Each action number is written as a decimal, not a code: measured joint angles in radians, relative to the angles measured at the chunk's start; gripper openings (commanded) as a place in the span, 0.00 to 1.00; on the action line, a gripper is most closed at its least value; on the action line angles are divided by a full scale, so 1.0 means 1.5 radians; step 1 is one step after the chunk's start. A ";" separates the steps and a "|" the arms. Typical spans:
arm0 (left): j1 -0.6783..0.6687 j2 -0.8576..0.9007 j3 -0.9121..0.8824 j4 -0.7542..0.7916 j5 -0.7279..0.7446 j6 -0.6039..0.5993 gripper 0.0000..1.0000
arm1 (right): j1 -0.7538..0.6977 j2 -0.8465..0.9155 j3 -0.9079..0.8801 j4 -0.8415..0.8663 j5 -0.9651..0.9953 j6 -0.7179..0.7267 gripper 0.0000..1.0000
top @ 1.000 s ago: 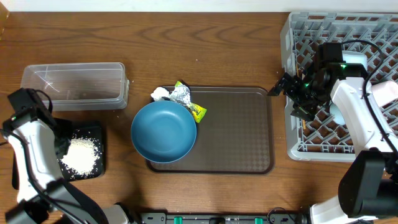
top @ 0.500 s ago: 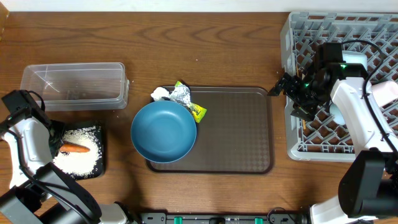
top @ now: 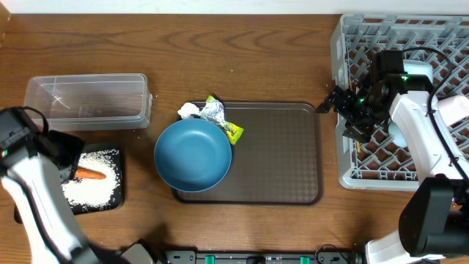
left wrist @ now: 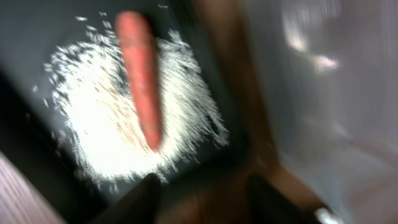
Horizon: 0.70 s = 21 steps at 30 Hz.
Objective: Sort waste into correct bins and load items into the dishwasher rack
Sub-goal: 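Move the left gripper to the rim of the blue bowl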
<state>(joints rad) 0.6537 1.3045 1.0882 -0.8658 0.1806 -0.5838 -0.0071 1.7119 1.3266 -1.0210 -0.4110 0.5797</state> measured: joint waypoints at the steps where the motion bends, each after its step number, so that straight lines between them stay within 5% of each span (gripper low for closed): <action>1: -0.008 -0.032 0.003 -0.020 0.012 -0.001 0.69 | 0.000 0.000 0.000 0.000 0.000 0.000 0.99; 7: -0.105 -0.142 0.009 -0.138 0.053 0.004 0.71 | 0.000 0.000 0.000 0.000 0.000 0.000 0.99; 21: -0.307 -0.076 -0.083 -0.208 0.055 0.006 0.78 | 0.000 0.000 0.000 0.000 0.000 0.000 0.99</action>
<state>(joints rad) 0.1932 1.1904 0.9642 -1.1770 0.2634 -0.5755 -0.0071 1.7119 1.3266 -1.0206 -0.4110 0.5797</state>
